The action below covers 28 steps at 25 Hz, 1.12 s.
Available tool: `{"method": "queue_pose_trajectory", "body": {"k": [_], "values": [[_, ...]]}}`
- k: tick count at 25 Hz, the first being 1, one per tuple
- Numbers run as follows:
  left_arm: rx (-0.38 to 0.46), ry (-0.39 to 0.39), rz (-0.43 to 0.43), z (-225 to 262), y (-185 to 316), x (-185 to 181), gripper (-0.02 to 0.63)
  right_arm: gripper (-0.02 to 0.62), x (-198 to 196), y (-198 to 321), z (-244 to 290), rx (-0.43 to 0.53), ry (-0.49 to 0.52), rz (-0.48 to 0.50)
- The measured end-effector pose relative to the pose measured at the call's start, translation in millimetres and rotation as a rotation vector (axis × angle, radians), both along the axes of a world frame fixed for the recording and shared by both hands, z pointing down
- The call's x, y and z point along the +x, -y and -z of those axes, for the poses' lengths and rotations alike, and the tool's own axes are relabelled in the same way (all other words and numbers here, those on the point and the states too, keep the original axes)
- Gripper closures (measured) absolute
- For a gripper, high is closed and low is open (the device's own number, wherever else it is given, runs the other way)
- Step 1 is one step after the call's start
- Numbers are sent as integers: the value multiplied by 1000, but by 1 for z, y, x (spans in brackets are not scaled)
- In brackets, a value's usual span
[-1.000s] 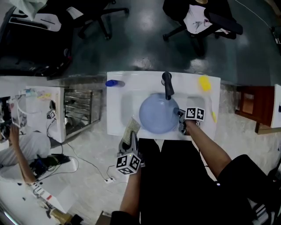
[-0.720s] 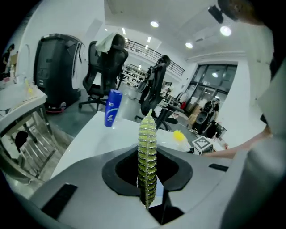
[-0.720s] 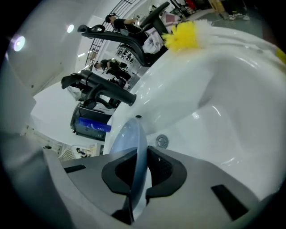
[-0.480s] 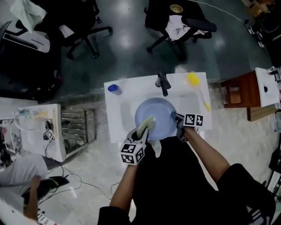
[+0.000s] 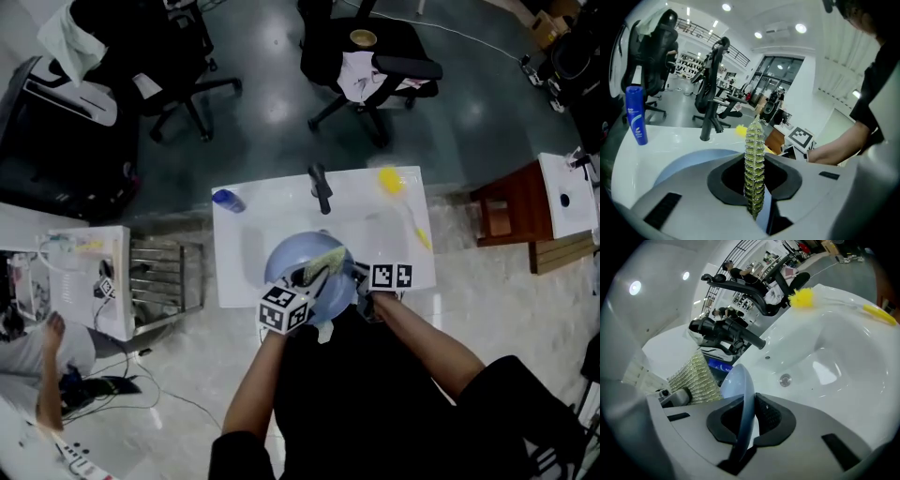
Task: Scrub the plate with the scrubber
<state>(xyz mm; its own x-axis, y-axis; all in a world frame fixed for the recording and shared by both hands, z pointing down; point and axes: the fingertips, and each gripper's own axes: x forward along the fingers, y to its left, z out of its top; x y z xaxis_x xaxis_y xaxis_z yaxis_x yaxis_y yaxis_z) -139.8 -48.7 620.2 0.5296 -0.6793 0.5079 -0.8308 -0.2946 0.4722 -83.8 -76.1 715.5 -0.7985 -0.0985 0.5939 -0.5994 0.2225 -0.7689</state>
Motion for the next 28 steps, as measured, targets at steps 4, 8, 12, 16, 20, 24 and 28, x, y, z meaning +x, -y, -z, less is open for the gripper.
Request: {"method": "queue_pose_trajectory", "body": {"k": [4, 8, 12, 16, 20, 24, 28], "values": [[-9, 59, -11, -4, 11, 10, 546, 575, 3, -9, 11, 6, 26, 41], [-35, 79, -19, -7, 15, 14, 546, 575, 6, -13, 20, 15, 44, 44], [-57, 115, -7, -11, 17, 14, 546, 575, 11, -15, 23, -4, 67, 7], [-98, 153, 53, -19, 25, 7, 547, 575, 11, -12, 23, 22, 58, 42], [-133, 214, 83, -20, 30, 6, 548, 575, 14, -13, 31, 37, 61, 58], [-146, 276, 108, -25, 34, 4, 546, 575, 14, -12, 34, 48, 70, 72], [-151, 320, 131, -30, 35, 3, 546, 575, 17, -15, 37, 63, 75, 90]]}}
